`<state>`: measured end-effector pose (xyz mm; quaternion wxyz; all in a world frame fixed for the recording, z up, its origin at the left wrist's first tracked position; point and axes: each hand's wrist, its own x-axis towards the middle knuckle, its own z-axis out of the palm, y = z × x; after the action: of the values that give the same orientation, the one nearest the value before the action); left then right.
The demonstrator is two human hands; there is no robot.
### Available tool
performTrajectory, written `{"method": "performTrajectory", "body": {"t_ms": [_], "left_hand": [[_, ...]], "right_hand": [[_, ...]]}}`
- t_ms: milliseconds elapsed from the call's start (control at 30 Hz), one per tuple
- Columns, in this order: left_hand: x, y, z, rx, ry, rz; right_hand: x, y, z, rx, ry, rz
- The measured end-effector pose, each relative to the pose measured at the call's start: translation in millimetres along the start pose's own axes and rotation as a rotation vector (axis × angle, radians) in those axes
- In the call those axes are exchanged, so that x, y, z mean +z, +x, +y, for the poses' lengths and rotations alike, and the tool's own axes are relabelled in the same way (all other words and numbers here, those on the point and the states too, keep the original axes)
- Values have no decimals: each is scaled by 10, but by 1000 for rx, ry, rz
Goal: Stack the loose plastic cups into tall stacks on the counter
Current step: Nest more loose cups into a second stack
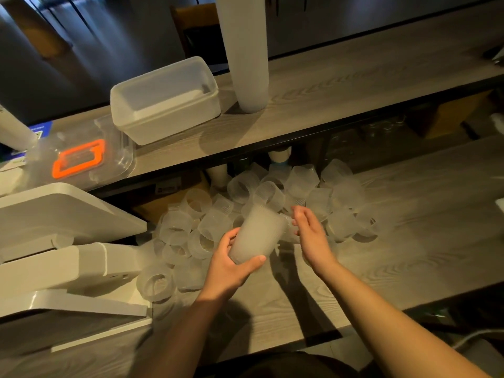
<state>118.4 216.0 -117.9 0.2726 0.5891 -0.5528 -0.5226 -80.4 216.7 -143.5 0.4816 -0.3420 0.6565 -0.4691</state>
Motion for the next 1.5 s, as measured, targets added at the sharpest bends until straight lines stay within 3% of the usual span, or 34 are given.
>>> {"method": "performTrajectory", "body": {"t_ms": [100,200,400,567,667,900,1033,1133,1500], "left_hand": [[66,46,-33,-13,7,-33],[137,69,-37,-30,-29,-52],[166,64,-13,-36,-46,-97],[131,66,-13,-39,-47,-99],[101,76,-25,-43,-43,-88],[42,77,-63,-33,-50,-83],[51,69,-62,-25,-65,-89],[44,58,-57,11,-38,-94],[-34,-4,37,76,54,-181]], "right_hand": [[-216,-39,443,19,-143,277],[-430,-130,758,10,-406,411],[-503,-80,1013,136,-701,262],[-471,36,1058,156,-781,216],[-453,32,1022,183,-728,229],[-626,47,463,306,-626,13],[-642,57,10,233,-192,-13],[-562,30,-265,120,-38,-10],[-261,9,-323,-88,-157,-131]]}}
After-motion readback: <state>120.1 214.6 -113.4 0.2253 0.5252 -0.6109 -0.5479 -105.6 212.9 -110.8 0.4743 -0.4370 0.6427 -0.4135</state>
